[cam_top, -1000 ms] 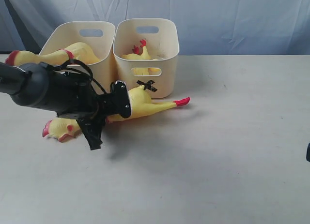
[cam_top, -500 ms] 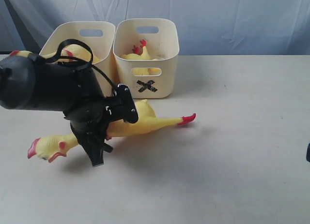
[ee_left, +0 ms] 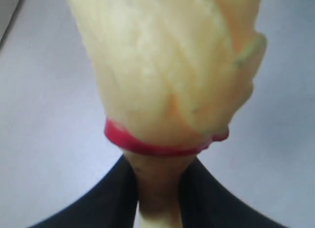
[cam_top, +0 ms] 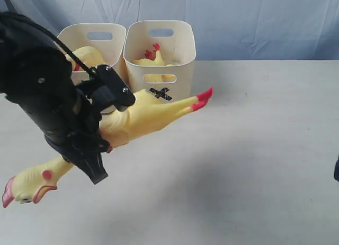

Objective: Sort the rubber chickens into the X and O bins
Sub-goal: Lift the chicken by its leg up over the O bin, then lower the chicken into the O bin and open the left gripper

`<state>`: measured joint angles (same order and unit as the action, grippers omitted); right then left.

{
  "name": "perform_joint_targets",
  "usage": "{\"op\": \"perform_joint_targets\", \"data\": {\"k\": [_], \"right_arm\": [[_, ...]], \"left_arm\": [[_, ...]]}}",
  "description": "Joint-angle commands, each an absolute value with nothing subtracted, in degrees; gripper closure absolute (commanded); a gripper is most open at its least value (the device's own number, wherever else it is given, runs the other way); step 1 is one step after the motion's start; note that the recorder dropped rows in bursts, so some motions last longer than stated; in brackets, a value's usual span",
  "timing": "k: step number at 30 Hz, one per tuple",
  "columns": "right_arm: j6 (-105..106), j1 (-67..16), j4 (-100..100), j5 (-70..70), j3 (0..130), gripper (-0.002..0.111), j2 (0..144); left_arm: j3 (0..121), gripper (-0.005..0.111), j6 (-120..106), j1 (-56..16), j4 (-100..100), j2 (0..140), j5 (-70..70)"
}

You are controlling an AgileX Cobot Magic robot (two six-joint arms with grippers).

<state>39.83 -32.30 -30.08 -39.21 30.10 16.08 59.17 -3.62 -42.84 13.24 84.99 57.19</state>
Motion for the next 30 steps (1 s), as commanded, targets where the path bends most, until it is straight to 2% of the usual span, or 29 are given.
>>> {"op": "perform_joint_targets", "data": {"k": [1,6,13,23,30], "right_arm": [[39.8,-32.0,-30.0,-39.4,29.8,0.108,15.8],[39.8,-32.0,-30.0,-39.6,29.8,0.108,15.8],[39.8,-32.0,-30.0,-39.6,29.8,0.108,15.8],[39.8,-32.0,-30.0,-39.7,29.8,0.108,15.8],[39.8,-32.0,-30.0,-39.7,29.8,0.108,15.8]], "left_arm": [[63.5,0.107,2.6,-43.2,13.7,79.3,63.1],[71.3,0.107,5.1,-42.9,18.6,77.3,70.0],[82.3,0.107,9.2,-41.4,26.7,79.0,70.0],[93.2,0.107,8.9,-25.2,5.7,85.7,70.0],[97.2,0.107,8.9,-17.0,-4.8,92.1,70.0]]}}
